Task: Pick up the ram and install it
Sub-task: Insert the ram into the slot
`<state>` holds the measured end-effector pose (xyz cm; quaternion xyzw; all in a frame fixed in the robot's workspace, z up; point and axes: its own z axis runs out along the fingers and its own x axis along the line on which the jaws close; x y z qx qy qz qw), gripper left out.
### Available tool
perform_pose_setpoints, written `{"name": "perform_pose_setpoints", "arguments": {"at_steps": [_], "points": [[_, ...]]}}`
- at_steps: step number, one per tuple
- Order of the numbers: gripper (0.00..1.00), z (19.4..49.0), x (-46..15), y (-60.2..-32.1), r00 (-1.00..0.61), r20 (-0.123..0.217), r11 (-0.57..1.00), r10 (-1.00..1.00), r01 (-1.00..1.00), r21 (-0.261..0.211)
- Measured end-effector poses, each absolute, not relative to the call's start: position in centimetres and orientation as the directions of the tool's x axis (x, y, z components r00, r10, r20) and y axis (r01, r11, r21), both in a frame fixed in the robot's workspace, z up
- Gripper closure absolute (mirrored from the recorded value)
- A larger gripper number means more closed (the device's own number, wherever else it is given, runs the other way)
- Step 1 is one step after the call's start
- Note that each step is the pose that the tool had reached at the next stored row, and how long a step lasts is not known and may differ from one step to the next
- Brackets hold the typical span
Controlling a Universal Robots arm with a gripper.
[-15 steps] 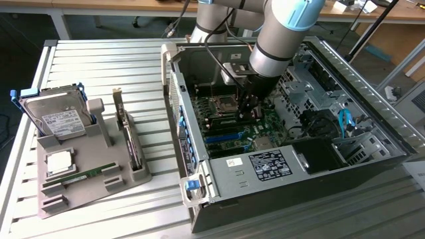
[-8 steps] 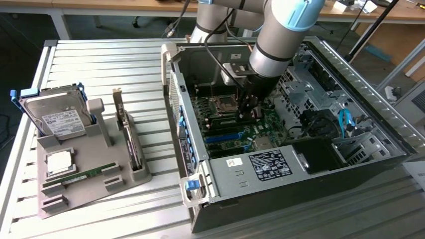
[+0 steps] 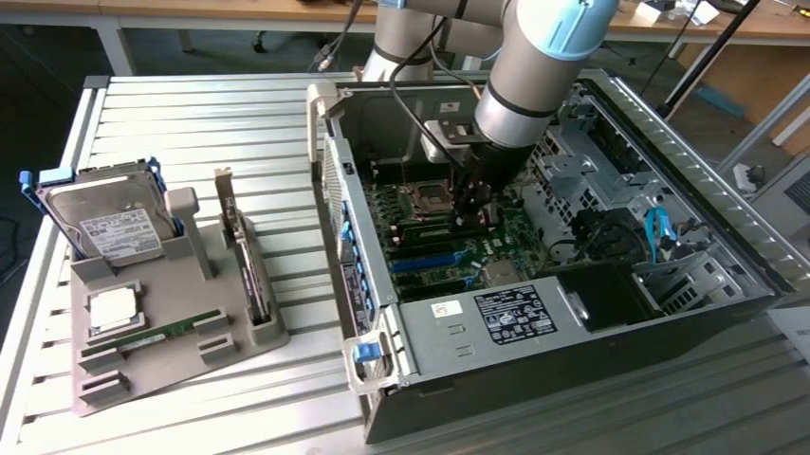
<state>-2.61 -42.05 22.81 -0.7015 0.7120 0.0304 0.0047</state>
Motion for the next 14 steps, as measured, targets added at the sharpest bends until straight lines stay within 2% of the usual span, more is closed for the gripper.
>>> {"name": "perform_pose_setpoints", "arguments": {"at_steps": [4,5,6,7,14], "points": [[0.86,22.78,-2.59,-42.03,-0.015,-0.05,0.014,-0.999,-0.999,0.036],[0.8,22.79,-2.6,-42.04,-0.015,-0.05,0.014,-0.999,-0.999,0.036],[0.8,22.8,-2.61,-42.04,-0.016,-0.05,0.014,-0.999,-0.999,0.037],[0.74,22.81,-2.61,-42.05,-0.016,-0.049,0.014,-0.999,-0.999,0.037],[0.74,23.35,-2.61,-42.05,-0.016,-0.049,0.014,-0.999,-0.999,0.037]]}}
